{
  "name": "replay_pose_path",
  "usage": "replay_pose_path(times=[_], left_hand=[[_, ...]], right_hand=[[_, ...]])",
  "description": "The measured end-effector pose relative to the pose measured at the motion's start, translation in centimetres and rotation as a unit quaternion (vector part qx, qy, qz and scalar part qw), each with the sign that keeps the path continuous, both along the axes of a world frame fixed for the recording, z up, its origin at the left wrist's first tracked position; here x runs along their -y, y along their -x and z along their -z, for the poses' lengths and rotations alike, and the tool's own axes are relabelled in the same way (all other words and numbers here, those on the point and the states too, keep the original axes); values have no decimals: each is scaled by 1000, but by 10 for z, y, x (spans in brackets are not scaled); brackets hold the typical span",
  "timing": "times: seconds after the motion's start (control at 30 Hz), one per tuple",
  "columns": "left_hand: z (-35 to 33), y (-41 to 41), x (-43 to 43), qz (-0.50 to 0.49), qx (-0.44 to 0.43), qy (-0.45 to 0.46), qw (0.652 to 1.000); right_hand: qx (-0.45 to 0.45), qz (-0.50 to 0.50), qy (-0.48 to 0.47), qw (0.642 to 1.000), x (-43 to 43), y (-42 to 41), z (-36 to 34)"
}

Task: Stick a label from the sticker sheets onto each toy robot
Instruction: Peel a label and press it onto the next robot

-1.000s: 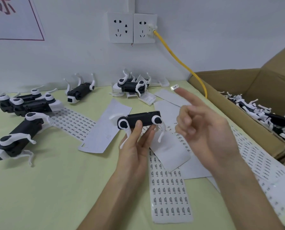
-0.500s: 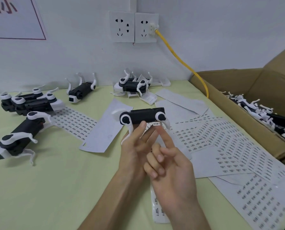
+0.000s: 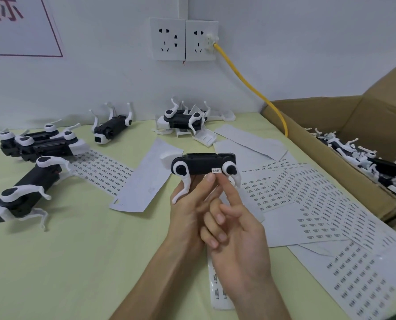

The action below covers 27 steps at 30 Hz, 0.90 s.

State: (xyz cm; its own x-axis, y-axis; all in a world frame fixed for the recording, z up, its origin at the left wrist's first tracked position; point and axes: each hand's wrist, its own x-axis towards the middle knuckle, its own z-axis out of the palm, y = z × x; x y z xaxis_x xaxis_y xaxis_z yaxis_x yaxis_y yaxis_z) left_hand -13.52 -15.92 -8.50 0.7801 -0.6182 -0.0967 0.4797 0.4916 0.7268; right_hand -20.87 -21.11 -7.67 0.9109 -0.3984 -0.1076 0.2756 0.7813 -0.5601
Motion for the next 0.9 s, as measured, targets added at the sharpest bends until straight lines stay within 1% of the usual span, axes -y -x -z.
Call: replay_pose_path(times=[0.27, 0.6, 0.73, 0.9], left_hand=[[1, 1, 1, -17, 8, 1, 1000], [4, 0, 3, -32, -14, -12, 999], [4, 1, 3, -36, -7, 1, 999], [3, 0, 2, -35, -17, -17, 999]], right_hand=[[4, -5, 1, 1000, 0, 0, 1], [-4, -2, -3, 1000, 0, 0, 1], [-4, -3, -5, 1000, -1, 0, 2], [-11, 1, -5, 1000, -1, 0, 2]])
